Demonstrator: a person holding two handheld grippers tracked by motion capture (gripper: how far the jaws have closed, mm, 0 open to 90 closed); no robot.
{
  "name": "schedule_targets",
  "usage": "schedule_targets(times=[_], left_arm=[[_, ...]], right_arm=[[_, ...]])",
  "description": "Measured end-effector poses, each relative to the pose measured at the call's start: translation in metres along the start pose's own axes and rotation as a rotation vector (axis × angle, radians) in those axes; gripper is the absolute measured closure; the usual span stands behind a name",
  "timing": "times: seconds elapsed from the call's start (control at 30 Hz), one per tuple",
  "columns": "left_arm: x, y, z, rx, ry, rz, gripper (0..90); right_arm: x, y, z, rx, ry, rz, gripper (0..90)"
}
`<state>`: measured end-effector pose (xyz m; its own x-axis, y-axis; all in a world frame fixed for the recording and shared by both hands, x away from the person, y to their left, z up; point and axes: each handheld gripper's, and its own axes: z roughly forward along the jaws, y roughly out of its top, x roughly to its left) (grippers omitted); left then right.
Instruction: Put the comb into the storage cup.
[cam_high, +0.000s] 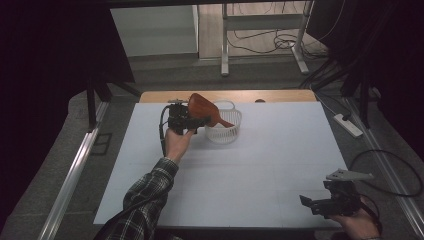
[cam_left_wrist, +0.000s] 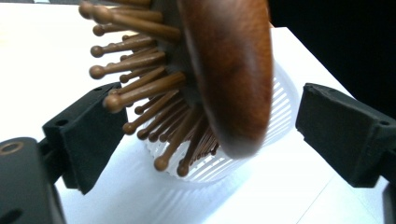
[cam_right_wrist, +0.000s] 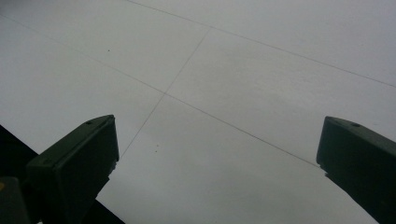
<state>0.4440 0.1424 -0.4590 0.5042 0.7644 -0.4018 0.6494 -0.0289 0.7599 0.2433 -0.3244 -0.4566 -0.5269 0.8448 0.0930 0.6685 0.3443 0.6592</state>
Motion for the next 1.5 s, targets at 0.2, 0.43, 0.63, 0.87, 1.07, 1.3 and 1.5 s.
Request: schedule_targets(times=[0.2,0.43,0.63,0.87,1.07,1.3,1.5], left_arm=[[-0.001,0.000,-0.003,0.005,0.007,0.029,6.7],[-0.003,0.000,-0.004,0.019,0.026,0.078,4.1],[-0.004,0.002,-0.008,0.017,0.041,0.103,3.8],[-0.005,0.006,-0.012,0.008,0.049,0.134,2.0],[-0.007,0.008,-0.013,0.018,0.071,0.196,1.3],[-0.008,0.008,-0.015,0.024,0.105,0.243,1.5],[-0.004,0.007,-0.019,0.013,0.087,0.244,2.6]], right_arm=[[0.000,0.000,0.000,0.002,0.000,0.000,0.0],[0.000,0.000,0.000,0.002,0.001,-0.003,0.0],[0.000,0.000,0.000,0.000,0.001,-0.002,0.0],[0.000,0.000,0.000,0.002,0.002,-0.003,0.0],[0.000,0.000,0.000,0.003,0.003,0.000,0.0],[0.000,0.000,0.000,0.002,0.003,-0.002,0.0],[0.000,0.000,0.000,0.003,0.003,-0.004,0.0]])
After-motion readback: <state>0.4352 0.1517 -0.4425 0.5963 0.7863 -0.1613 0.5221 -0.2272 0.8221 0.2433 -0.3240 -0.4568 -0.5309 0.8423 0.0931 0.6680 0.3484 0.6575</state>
